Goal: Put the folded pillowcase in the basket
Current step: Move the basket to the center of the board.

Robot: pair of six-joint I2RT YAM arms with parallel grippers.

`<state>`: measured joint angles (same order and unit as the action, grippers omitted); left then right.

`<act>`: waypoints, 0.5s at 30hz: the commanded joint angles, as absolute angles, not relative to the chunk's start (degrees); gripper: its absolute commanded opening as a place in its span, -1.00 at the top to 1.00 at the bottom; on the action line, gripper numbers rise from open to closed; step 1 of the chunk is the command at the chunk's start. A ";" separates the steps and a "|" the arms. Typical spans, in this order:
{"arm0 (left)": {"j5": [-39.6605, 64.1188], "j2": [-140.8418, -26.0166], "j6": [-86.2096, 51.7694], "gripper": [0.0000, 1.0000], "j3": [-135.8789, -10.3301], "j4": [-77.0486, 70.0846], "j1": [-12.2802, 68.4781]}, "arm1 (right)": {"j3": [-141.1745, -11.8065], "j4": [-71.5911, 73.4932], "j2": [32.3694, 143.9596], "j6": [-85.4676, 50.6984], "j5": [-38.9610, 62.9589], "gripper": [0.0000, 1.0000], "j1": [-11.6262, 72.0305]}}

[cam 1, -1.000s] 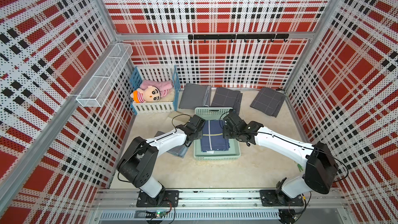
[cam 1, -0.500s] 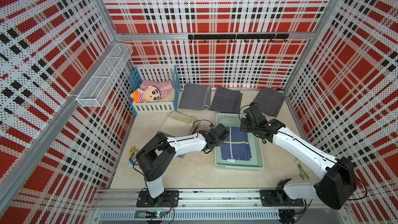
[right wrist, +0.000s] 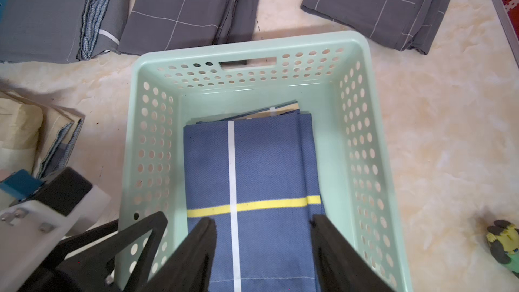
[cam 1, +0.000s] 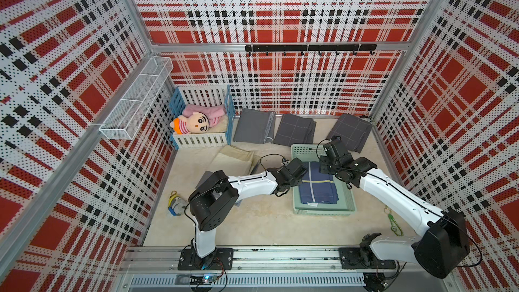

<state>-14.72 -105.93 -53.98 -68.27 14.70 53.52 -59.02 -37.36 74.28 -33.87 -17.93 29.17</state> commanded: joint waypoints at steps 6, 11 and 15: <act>-22.74 -92.90 -48.86 0.01 -63.94 21.89 48.43 | -58.43 -33.95 75.28 -33.86 -13.96 -0.19 29.84; -18.51 -88.02 -45.26 0.09 -53.77 22.74 31.68 | -60.12 -32.12 78.38 -34.90 -14.11 -0.17 36.78; -15.73 -86.92 -44.89 0.12 -48.23 21.49 23.81 | -61.07 -29.43 80.31 -36.62 -10.03 -0.17 39.18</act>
